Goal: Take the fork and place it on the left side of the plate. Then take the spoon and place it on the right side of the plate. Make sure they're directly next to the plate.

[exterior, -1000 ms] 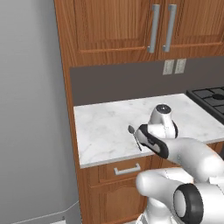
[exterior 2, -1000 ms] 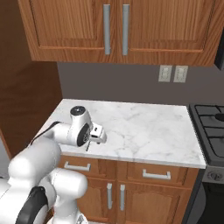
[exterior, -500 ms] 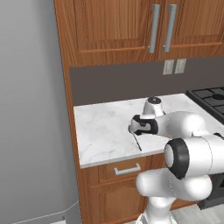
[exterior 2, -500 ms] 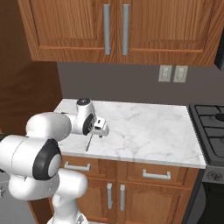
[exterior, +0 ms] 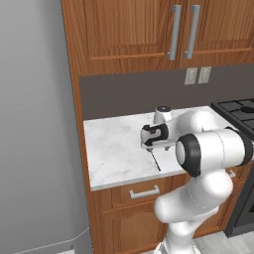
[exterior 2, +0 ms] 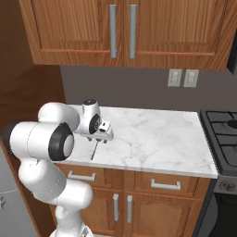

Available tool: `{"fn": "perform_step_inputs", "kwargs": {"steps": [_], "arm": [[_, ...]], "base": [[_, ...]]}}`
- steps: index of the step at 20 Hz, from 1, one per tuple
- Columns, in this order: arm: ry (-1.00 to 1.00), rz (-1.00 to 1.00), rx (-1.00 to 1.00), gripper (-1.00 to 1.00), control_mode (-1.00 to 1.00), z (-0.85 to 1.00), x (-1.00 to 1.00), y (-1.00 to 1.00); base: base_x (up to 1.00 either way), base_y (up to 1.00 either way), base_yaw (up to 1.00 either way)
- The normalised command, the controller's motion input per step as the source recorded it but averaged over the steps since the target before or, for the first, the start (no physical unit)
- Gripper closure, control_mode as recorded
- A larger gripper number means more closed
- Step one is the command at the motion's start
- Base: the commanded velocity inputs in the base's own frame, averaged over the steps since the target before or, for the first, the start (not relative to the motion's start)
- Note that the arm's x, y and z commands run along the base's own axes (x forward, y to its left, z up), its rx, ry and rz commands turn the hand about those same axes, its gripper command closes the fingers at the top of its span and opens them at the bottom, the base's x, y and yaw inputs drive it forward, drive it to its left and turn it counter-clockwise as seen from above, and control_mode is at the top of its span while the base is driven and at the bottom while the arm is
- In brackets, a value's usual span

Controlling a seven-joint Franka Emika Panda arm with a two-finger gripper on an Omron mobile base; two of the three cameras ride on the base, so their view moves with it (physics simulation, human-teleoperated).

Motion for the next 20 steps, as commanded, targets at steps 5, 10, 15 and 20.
{"fn": "perform_step_inputs", "kwargs": {"steps": [5,10,15,20], "arm": [[0.05,-0.02,0.00,-1.00,-1.00,-0.35,0.19,0.20],[0.00,-0.01,0.00,-1.00,-1.00,-0.43,0.23,0.02],[0.00,0.00,0.00,-1.00,-1.00,-0.46,0.27,0.00],[0.00,0.00,0.00,-1.00,-1.00,-0.46,0.18,0.00]], "base": [[0.00,0.00,0.00],[0.00,0.00,0.00],[0.00,0.00,0.00],[0.00,0.00,0.00]]}}
